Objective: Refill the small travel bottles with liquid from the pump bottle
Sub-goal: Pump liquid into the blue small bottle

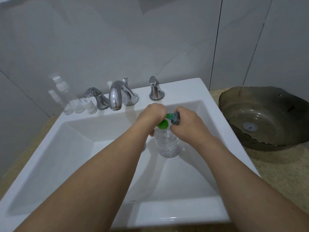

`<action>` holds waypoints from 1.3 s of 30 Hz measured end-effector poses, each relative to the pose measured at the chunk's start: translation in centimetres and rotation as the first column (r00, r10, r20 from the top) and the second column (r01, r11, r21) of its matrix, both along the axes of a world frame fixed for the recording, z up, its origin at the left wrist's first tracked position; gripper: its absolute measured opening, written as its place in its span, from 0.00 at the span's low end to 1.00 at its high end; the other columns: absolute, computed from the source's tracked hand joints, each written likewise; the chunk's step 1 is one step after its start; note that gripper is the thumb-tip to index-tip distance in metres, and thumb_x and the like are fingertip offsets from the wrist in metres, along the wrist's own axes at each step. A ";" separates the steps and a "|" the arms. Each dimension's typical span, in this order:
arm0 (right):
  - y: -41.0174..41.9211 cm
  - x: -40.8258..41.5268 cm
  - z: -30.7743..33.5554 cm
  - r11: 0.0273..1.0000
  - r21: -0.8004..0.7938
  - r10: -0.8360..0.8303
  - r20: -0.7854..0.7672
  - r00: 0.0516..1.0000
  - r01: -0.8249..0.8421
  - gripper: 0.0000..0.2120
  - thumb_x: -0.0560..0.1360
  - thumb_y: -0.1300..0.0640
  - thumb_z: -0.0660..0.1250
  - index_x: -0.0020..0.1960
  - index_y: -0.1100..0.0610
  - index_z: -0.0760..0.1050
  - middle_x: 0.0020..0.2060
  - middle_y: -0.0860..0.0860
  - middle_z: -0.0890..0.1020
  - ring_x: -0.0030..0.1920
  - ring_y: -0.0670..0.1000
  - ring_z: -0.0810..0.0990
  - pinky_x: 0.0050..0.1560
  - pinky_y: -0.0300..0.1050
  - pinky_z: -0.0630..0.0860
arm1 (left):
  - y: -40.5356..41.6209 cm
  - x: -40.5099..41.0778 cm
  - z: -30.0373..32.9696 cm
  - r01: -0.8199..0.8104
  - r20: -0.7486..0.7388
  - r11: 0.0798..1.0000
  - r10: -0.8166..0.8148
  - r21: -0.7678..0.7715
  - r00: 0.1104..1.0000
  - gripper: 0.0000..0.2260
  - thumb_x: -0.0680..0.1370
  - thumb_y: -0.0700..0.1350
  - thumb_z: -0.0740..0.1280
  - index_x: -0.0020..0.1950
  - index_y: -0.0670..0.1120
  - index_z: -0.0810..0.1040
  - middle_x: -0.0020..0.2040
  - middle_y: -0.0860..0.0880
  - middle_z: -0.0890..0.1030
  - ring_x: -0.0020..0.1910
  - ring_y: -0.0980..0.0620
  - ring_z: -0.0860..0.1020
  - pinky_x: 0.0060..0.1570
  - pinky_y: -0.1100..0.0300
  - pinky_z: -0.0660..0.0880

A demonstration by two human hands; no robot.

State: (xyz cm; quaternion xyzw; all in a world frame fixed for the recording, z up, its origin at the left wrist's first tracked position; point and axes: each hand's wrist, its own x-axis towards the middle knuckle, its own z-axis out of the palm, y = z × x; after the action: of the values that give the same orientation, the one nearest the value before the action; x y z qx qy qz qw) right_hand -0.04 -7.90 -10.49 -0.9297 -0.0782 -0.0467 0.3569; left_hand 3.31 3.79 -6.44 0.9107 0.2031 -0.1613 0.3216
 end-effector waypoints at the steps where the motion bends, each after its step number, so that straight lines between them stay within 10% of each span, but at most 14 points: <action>1: -0.1 0.0 0.0 1.000 0.001 0.000 -0.008 1.000 0.000 0.10 0.69 0.61 0.68 0.49 0.57 0.71 0.43 0.52 0.76 0.43 0.55 0.75 0.42 0.51 0.75 | 0.0 0.0 -0.1 0.025 0.023 0.999 -0.026 0.033 0.999 0.09 0.77 0.30 0.57 0.42 0.39 0.73 0.46 0.35 0.78 0.42 0.31 0.84 0.46 0.45 0.84; 16: 0.0 -0.2 0.1 1.000 -0.002 0.006 -0.009 1.000 -0.006 0.10 0.69 0.61 0.67 0.50 0.57 0.72 0.43 0.51 0.75 0.42 0.54 0.75 0.44 0.52 0.76 | 0.4 -0.1 -0.5 0.113 0.054 0.984 -0.122 0.141 0.991 0.11 0.78 0.32 0.55 0.40 0.40 0.73 0.46 0.35 0.79 0.42 0.32 0.85 0.50 0.41 0.83; 26: -0.2 0.0 0.4 0.999 0.035 0.014 0.060 0.998 -0.016 0.10 0.70 0.59 0.67 0.50 0.57 0.71 0.45 0.52 0.76 0.46 0.55 0.74 0.47 0.53 0.75 | 1.1 0.5 0.3 -0.119 -0.196 0.964 0.072 -0.239 0.978 0.20 0.79 0.48 0.51 0.60 0.38 0.76 0.58 0.37 0.79 0.49 0.29 0.81 0.47 0.36 0.82; 39: -0.1 -0.2 0.4 1.000 0.000 0.020 0.020 1.000 -0.020 0.10 0.69 0.59 0.68 0.49 0.59 0.72 0.44 0.53 0.77 0.45 0.56 0.75 0.45 0.52 0.75 | 0.7 0.8 -0.6 -0.126 -0.216 0.980 0.090 -0.156 0.972 0.20 0.80 0.43 0.51 0.63 0.35 0.75 0.59 0.37 0.76 0.45 0.29 0.82 0.43 0.34 0.82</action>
State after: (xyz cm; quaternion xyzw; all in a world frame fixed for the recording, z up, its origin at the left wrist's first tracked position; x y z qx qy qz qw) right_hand -0.21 -8.03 -10.10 -0.9282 -0.0911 -0.0526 0.3568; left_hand 4.10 4.48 -7.03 0.8459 0.2705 -0.2543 0.3830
